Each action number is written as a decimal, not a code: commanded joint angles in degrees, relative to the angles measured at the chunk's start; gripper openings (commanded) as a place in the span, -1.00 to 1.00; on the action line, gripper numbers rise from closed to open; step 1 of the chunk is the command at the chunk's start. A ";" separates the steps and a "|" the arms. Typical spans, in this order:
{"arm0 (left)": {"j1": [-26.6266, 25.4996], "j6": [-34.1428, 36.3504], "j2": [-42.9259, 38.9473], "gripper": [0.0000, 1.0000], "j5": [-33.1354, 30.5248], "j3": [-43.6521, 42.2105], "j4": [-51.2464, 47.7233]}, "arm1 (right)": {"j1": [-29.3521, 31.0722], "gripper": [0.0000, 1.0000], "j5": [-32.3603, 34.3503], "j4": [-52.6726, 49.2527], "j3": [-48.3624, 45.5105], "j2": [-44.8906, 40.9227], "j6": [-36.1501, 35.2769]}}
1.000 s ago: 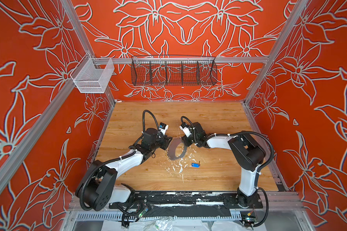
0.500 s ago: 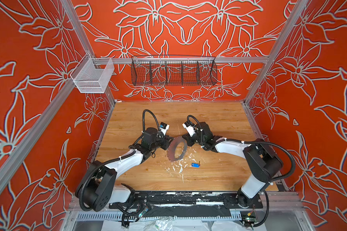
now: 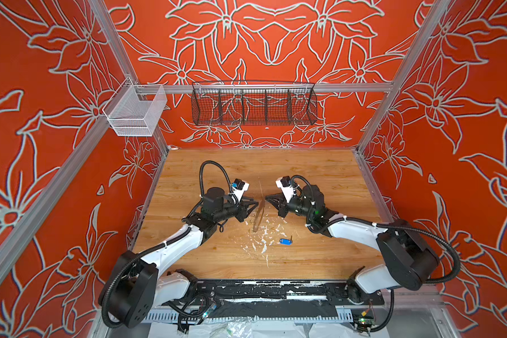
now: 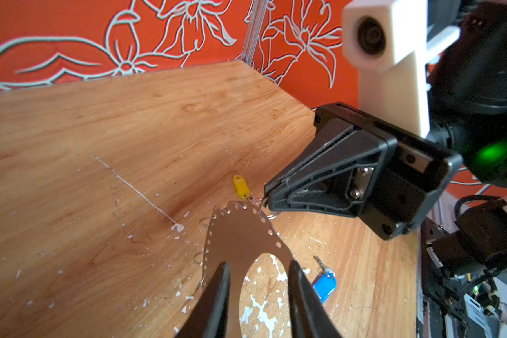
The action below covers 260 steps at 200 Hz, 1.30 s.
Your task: Put the keys on the keyring
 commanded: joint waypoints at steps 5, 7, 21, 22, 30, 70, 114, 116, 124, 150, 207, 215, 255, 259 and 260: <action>-0.11 0.22 -2.69 -0.33 3.60 -1.27 3.90 | 0.08 -1.00 -2.63 15.83 -2.36 -2.52 6.82; -0.11 0.23 -2.84 -0.33 3.62 -1.31 3.90 | 0.07 -1.00 -2.70 16.20 -2.38 -2.62 7.03; -0.12 0.21 -3.68 -0.33 3.86 -0.68 3.16 | 0.06 -1.00 -3.22 17.32 -2.36 -3.40 8.03; -0.11 0.22 -3.75 -0.33 3.92 -0.65 3.18 | 0.06 -1.00 -3.32 17.38 -2.36 -3.44 8.02; -0.11 0.22 -4.11 -0.34 4.92 -0.57 3.34 | 0.10 -1.00 -3.89 18.10 -2.43 -3.74 8.54; -0.15 -0.90 -4.98 -0.37 7.23 -1.89 7.92 | 0.06 -1.00 -4.61 31.93 -6.80 -3.89 13.00; -0.11 -1.76 -7.03 -0.48 4.78 -1.38 7.54 | 0.27 -1.00 -6.51 32.84 -7.10 -5.08 13.35; -0.11 -1.83 -7.20 -0.48 4.40 -1.45 7.62 | 0.25 -1.00 -6.50 33.07 -7.28 -5.13 13.28; -0.11 -2.05 -7.60 -0.48 3.56 -1.90 8.12 | 0.24 -1.00 -6.42 34.17 -7.81 -5.15 13.12; -0.11 -3.16 -5.98 -0.48 7.52 -1.63 10.61 | 0.74 -1.00 -7.20 38.51 -8.87 -4.65 13.37; -1.36 -4.25 0.10 -0.60 12.64 0.99 16.56 | 2.36 -1.00 -7.35 38.81 -7.29 -4.13 12.39; -1.34 -4.51 0.32 -0.62 12.77 0.77 17.64 | 2.65 -1.00 -7.08 38.79 -7.38 -4.25 12.17; -1.59 -4.78 -1.04 -0.68 15.48 0.14 21.26 | 3.22 -1.00 -6.60 38.79 -7.73 -5.92 11.98; -1.61 -4.73 -1.24 -0.68 15.64 0.16 21.27 | 3.29 -1.00 -6.61 38.80 -7.86 -6.02 11.97; -1.65 -4.71 -1.30 -0.68 15.65 0.16 21.29 | 3.31 -1.00 -6.60 38.75 -7.83 -6.14 11.90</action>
